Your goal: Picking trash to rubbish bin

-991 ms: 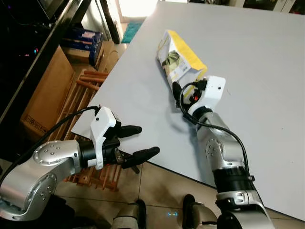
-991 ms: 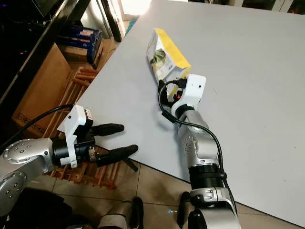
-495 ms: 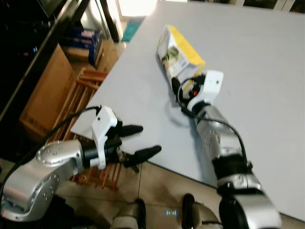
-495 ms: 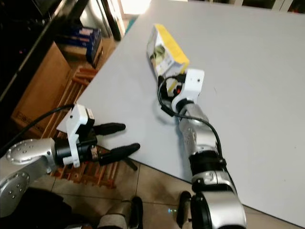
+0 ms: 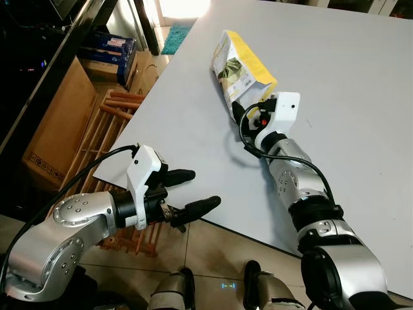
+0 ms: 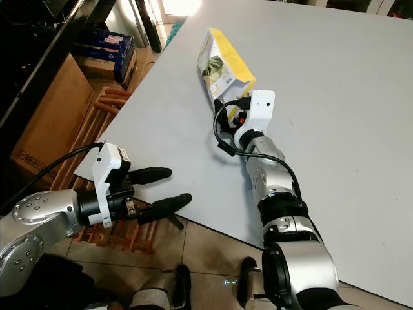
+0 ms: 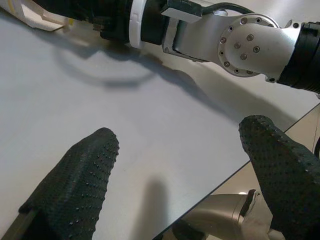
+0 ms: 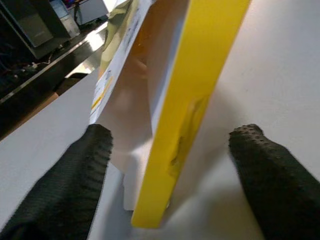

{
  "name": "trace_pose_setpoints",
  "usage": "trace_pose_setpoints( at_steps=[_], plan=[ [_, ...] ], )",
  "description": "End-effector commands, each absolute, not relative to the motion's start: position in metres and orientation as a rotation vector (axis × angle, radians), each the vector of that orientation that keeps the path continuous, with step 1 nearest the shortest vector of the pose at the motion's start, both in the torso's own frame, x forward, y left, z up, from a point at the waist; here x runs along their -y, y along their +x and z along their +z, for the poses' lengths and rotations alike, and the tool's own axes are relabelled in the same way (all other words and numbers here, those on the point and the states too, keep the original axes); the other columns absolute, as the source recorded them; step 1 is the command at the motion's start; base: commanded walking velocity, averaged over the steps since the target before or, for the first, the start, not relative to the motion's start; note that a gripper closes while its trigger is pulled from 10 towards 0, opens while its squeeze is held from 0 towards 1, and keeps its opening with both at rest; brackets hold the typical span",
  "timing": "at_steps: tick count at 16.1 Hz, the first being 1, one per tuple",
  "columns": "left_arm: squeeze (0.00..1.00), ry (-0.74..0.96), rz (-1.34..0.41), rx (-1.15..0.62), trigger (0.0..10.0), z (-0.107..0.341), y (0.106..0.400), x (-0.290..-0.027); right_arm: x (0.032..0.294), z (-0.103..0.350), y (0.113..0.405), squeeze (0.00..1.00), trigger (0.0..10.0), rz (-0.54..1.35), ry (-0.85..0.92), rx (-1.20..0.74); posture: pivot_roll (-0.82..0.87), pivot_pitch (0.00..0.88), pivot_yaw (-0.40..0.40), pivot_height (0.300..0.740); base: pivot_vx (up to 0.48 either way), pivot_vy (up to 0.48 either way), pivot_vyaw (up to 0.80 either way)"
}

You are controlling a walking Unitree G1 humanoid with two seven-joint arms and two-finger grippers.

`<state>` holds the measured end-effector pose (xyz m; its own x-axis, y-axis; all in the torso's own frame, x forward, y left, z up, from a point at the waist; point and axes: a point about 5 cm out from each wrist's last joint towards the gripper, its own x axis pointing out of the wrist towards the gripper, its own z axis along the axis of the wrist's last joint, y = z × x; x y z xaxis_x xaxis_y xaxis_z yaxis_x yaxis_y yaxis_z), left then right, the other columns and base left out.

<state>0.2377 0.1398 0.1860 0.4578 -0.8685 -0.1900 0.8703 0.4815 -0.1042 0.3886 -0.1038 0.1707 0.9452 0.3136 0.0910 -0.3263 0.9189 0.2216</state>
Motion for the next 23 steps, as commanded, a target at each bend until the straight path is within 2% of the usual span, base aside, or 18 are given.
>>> trace_pose_setpoints(
  at_steps=[1,23],
  plan=[
    [0.00,0.015,-1.073,-0.230,10.0,0.186,0.234,-0.140,0.098,0.157,0.386,0.00,0.0,0.349,0.257,-0.004,0.24,0.297,0.086,0.740,0.000,0.000,0.00],
    [0.00,0.045,-1.057,-0.225,10.0,0.188,0.234,-0.141,0.090,0.145,0.385,0.00,0.0,0.375,0.258,-0.017,0.27,0.301,0.087,0.740,0.000,0.000,0.00]
  ],
)
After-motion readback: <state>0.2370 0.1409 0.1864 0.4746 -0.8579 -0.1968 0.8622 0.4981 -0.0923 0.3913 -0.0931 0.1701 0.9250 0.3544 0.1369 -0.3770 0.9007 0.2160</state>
